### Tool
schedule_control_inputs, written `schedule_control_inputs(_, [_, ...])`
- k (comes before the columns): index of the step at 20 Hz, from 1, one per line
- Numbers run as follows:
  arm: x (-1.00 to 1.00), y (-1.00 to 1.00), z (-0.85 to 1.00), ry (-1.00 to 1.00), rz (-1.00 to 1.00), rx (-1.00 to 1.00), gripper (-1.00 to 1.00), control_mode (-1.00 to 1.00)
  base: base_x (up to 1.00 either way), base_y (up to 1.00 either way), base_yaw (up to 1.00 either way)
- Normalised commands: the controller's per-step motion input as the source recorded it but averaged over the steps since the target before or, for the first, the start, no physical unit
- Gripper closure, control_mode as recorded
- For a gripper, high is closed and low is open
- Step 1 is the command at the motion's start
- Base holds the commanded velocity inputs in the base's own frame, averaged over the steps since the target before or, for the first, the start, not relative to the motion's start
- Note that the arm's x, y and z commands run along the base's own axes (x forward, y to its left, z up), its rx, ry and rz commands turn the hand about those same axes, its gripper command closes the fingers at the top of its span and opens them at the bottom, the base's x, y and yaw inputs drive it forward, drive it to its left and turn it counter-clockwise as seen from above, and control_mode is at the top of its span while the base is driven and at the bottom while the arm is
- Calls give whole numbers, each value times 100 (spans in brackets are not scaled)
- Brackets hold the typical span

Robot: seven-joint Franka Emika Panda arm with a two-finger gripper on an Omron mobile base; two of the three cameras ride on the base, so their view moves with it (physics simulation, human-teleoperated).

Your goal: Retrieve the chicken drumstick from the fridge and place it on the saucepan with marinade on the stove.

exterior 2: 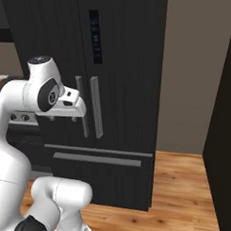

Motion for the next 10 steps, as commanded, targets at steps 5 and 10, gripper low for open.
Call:
schedule_control_inputs(5, [0, 8, 0, 0, 0, 0, -100, -100, 0, 0, 0])
schedule_control_inputs(10, [-5, 0, 0, 0, 0, 0, -100, -100, 0, 0, 0])
